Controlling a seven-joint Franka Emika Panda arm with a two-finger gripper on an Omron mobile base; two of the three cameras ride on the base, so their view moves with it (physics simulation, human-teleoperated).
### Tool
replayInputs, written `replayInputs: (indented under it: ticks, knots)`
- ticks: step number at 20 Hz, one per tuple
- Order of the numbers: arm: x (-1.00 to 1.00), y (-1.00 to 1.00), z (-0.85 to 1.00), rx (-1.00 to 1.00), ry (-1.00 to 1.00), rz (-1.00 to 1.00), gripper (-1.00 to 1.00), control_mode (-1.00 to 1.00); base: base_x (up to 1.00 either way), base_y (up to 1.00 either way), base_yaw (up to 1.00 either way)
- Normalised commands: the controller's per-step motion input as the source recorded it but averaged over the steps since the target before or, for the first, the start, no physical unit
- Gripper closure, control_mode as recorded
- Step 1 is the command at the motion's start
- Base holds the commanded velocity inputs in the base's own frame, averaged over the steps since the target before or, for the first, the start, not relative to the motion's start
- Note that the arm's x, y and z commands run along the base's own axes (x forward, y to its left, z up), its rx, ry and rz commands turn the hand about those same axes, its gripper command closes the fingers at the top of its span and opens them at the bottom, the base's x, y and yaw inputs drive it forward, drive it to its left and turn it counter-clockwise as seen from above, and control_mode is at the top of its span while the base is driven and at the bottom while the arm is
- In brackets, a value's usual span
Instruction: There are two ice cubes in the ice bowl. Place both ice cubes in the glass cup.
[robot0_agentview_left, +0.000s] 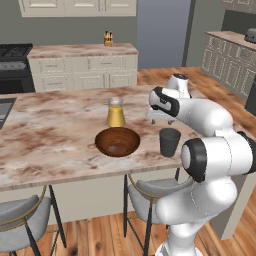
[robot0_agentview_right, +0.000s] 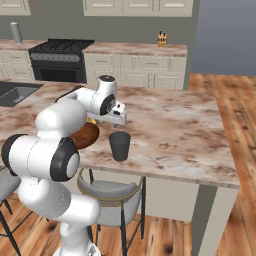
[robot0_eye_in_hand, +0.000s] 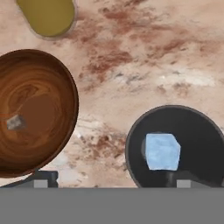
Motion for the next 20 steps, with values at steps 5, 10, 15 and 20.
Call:
replayInputs:
  ticks: [5, 10, 15, 20]
  knots:
    - [0.00, 0.85, 0.00, 0.26, 0.00, 0.00, -1.00, -1.00, 0.00, 0.00, 0.00]
    - [0.00, 0.81, 0.00, 0.12, 0.00, 0.00, -1.00, -1.00, 0.00, 0.00, 0.00]
    - [0.20, 0.65, 0.00, 0.00, 0.05, 0.00, -1.00, -1.00, 0.00, 0.00, 0.00]
    - [0.03, 0.16, -0.10, 0.00, 0.16, 0.00, -1.00, -1.00, 0.00, 0.00, 0.00]
